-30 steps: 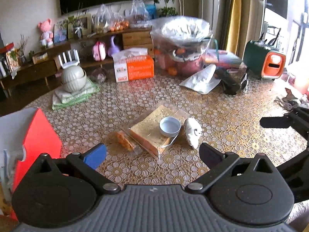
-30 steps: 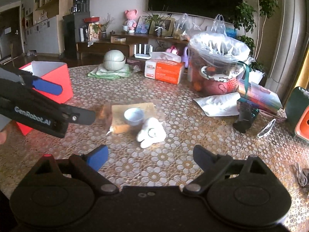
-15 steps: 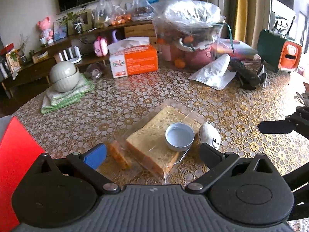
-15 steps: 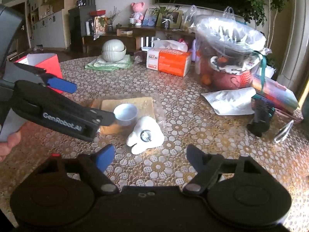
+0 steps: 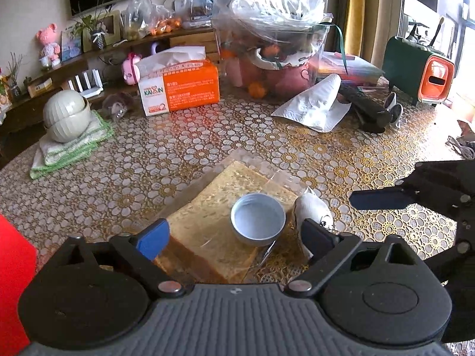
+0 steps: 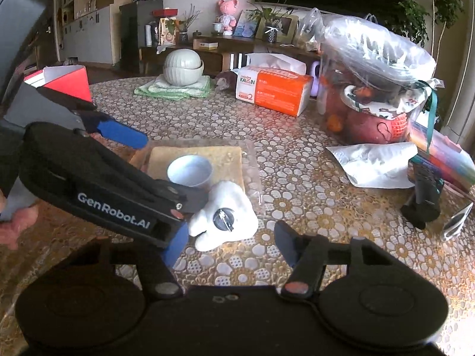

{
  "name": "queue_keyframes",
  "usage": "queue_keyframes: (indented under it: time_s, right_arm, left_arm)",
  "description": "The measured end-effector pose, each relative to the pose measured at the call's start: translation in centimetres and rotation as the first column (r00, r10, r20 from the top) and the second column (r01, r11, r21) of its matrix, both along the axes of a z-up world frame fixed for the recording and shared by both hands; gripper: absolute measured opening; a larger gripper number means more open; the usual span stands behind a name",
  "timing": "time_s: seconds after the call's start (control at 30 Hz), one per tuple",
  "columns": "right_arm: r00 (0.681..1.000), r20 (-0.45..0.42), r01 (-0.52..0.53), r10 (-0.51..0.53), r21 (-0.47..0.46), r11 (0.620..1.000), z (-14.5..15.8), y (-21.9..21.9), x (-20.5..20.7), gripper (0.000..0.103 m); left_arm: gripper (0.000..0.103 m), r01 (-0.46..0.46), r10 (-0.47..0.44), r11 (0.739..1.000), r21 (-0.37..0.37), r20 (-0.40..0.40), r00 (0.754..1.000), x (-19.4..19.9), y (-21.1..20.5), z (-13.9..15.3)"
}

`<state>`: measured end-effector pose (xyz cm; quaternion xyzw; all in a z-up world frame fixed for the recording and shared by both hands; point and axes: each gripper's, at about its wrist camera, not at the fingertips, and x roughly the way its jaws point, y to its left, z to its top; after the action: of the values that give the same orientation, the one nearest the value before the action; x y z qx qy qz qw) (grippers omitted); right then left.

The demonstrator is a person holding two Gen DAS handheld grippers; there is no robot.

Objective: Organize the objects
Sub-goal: 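Grasp the white bowl with the left tool while the right tool grasps the white toy figure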

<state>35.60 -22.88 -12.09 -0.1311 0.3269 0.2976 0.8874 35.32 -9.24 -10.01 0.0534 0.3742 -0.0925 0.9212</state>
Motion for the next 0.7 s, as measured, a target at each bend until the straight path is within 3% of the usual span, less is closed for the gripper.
queue_keyframes:
  time_s: [0.13,0.43,0.57,0.7]
  right_arm:
    - [1.0,-0.006,-0.003,0.003,0.003,1.0,-0.45,0.37,0.46,0.057]
    - [1.0,-0.004,0.011,-0.011,0.003,1.0,-0.68,0.65,0.51,0.045]
    - [0.999,-0.003,0.041,-0.041,0.005,0.999,-0.34,0.54,0.35,0.034]
    - [0.998,-0.014,0.06,-0.06,0.003,0.998,-0.2,0.53,-0.04,0.032]
  left_arm:
    - [0.082,0.006,-0.006,1.0,-0.014,-0.002,1.0,0.33,0.03,-0.4]
    - [0.039,0.022,-0.021,0.998,-0.061,0.019,1.0,0.42,0.57,-0.17]
    - [0.039,0.028,-0.027,0.998,-0.051,0.021,0.999,0.22,0.43,0.02]
    - [0.039,0.033,-0.032,0.999,-0.034,0.019,0.999,-0.41,0.33,0.3]
